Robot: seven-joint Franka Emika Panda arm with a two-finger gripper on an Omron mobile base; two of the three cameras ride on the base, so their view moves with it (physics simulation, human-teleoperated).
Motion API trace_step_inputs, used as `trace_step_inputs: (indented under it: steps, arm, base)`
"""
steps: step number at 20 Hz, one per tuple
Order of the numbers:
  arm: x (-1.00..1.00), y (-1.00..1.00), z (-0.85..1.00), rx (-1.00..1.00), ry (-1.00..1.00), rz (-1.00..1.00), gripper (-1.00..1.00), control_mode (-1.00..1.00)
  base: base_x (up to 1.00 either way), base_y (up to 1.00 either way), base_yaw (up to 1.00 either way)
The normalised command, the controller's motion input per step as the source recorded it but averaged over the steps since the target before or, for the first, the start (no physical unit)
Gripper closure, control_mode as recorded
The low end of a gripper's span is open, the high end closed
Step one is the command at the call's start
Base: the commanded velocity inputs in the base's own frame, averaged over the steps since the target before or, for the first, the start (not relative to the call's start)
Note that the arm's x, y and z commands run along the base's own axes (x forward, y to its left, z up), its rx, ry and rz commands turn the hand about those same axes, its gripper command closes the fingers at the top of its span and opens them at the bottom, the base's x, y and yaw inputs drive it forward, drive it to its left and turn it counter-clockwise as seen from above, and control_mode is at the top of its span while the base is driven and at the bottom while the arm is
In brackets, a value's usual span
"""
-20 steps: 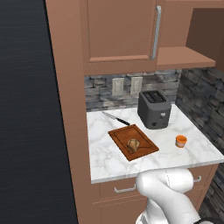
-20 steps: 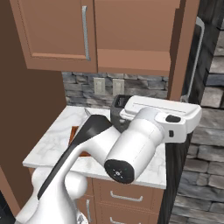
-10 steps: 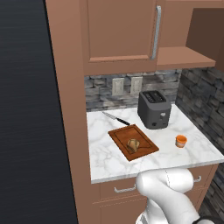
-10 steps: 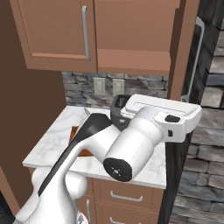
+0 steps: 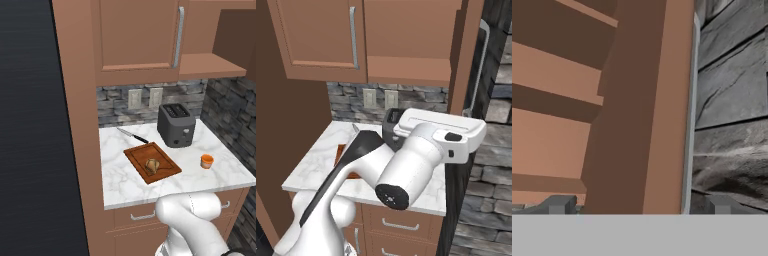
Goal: Pick the bread, place it on the cutting board, pick the jam, place it on the counter, and close the cabinet.
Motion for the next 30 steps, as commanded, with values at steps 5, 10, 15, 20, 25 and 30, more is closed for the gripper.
trace_step_inputs:
  steps: [5,10,15,20,25,30]
  arm:
    - [0.40,0.00,-0.19,0.00,0.00,0.14,-1.00,-1.00]
    - [0.28,0.22,-0.19,0.00,0.00,0.10,-1.00,-1.00]
    - [0.13,0.34,-0.11,0.00,0.00,0.02,-1.00,-1.00]
    - [0.46,0.10,-0.01,0.00,0.00,0.00,-1.00,-1.00]
    - [0.14,-0.06,0.00,0.00,0.00,-0.01,-1.00,-1.00]
    - [-0.01,0.00,0.00,0.00,0.00,-0.05,-1.00,-1.00]
  base:
    - [0.00,0.00,0.00]
    - [0.00,0.00,0.00]
    - [0.00,0.00,0.00]
    - [0.00,0.00,0.00]
    - [0.00,0.00,0.00]
    - [0.00,0.00,0.00]
